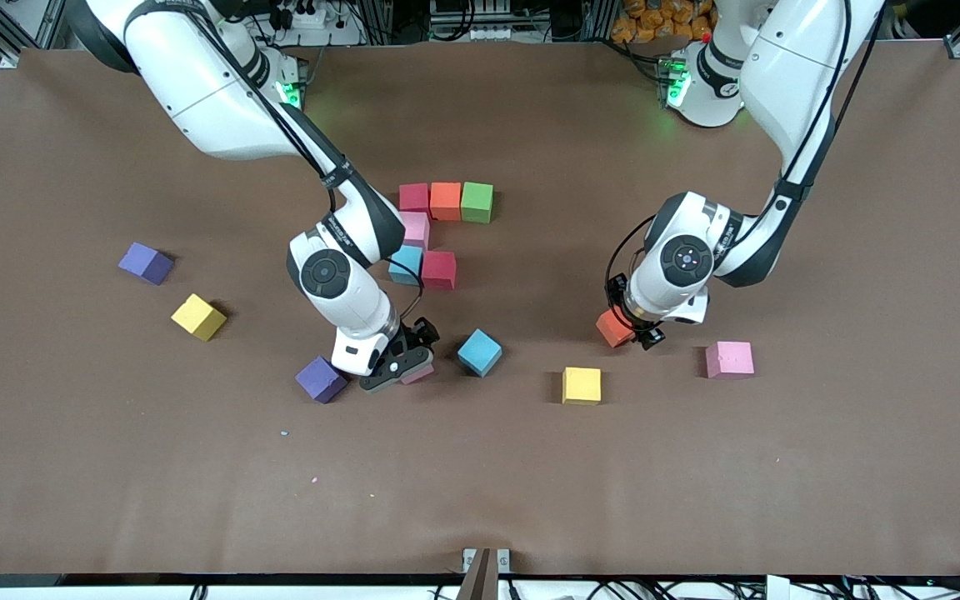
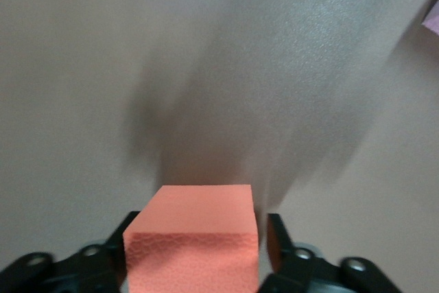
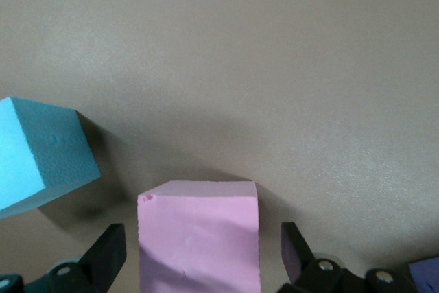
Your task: Arrange 11 blocks into digit 3
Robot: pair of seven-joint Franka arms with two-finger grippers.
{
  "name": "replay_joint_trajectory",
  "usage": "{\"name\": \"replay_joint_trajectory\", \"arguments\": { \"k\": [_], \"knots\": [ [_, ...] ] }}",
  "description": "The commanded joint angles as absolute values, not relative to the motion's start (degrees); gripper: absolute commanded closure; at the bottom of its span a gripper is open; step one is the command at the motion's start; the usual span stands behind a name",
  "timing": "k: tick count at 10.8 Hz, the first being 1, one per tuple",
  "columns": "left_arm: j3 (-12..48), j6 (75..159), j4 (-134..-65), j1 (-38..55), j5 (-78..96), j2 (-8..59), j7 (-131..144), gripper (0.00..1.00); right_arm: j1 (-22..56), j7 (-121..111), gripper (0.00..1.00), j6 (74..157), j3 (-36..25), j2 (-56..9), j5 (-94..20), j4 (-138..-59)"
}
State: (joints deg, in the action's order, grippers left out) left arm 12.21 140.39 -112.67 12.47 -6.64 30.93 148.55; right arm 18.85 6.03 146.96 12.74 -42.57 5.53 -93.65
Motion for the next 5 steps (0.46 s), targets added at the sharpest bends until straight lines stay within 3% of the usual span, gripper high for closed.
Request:
{"name": "replay_joint_trajectory", "arguments": {
  "k": [1,5],
  "knots": [
    [12.57,140.98,-112.50,12.22,-7.12,30.68,149.33,0.79,18.81,5.80,0.23,146.95,13.01,-43.33,5.71,-92.64],
    [12.57,140.98,-112.24,12.57,-7.21,30.41,148.80,0.89,18.63,6.07,0.75,146.43,13.01,-42.72,5.28,-92.64]
  ]
}}
